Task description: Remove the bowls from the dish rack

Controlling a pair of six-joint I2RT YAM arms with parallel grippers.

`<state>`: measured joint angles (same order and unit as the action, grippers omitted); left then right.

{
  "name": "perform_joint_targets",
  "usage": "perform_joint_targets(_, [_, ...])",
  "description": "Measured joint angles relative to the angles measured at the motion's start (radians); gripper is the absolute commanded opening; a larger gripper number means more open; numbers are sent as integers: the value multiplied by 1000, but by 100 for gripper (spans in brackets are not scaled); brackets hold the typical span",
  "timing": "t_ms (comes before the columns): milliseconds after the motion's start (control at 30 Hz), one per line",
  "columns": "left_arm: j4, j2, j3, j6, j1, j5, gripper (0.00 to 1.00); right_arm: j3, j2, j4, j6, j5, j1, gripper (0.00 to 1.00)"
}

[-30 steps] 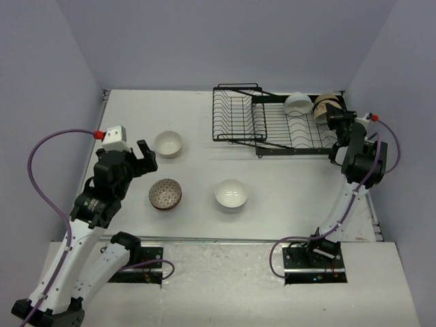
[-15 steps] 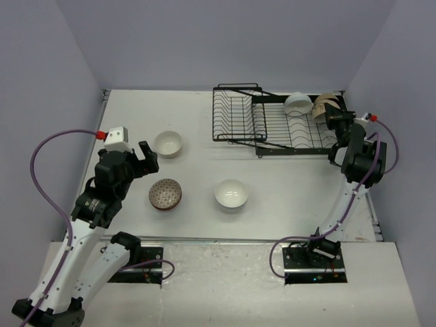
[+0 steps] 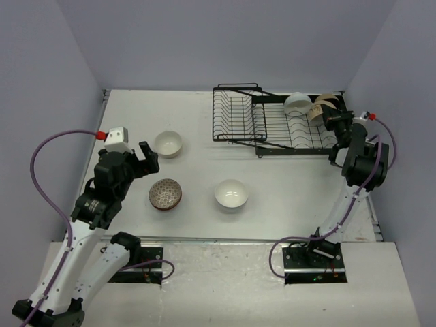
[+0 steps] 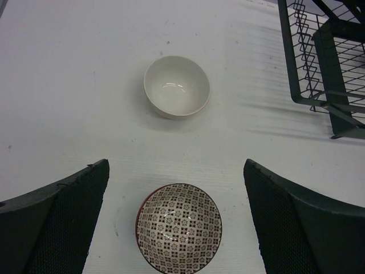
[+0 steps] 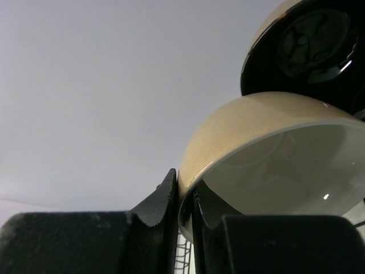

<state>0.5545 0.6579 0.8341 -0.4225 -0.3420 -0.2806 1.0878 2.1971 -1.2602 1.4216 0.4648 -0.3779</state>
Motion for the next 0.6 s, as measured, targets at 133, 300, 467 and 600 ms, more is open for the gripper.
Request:
perform_joint_targets(133, [-12, -2, -8, 0, 0, 8, 100, -39, -55, 12, 7, 29, 0, 0])
perform_joint_targets(300, [-14, -3, -9, 0, 0, 16, 100, -115, -173, 31, 10, 102, 2, 0])
perform_joint_targets(467, [-14, 0, -9, 0, 0, 26, 100, -186, -354, 33, -11, 190, 22, 0])
perform_joint_targets(600, [-7, 13, 9, -6, 0, 45, 100, -237, -547, 69, -125, 248, 105, 0])
